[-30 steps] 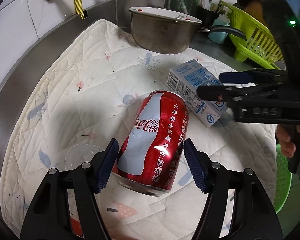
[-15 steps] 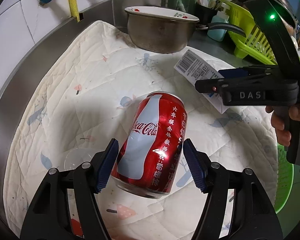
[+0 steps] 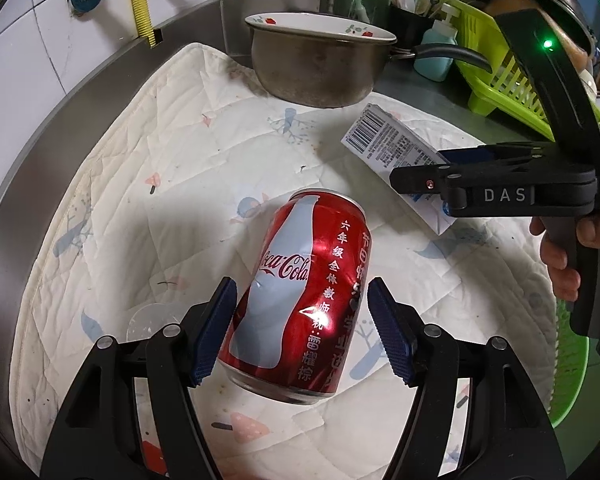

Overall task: Collect trash
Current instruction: 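Grasp the white milk carton with the right tool while the left tool holds the can, then drop the milk carton into the green basket with the right tool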

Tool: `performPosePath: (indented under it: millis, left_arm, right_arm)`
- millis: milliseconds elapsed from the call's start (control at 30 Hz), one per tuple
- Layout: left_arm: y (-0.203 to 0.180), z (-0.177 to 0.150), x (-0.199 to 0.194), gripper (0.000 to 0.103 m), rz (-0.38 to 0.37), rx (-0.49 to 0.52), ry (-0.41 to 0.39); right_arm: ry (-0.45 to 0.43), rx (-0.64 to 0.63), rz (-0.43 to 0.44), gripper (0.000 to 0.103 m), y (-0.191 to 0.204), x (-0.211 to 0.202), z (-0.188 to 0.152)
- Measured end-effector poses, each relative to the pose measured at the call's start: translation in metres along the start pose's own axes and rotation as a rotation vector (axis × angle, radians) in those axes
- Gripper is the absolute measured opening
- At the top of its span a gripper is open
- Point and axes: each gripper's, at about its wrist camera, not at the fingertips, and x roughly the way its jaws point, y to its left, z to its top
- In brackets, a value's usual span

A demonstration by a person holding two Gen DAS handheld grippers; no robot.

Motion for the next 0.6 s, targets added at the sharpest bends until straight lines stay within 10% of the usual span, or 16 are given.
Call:
performPosePath:
  millis: [600]
  left_arm:
    - [-0.011, 0.000, 0.014, 0.068, 0.045, 0.049, 0.018]
  right_arm:
    - [-0.192, -0.083, -0.112, 0.065, -0.005, -0.122, -0.090]
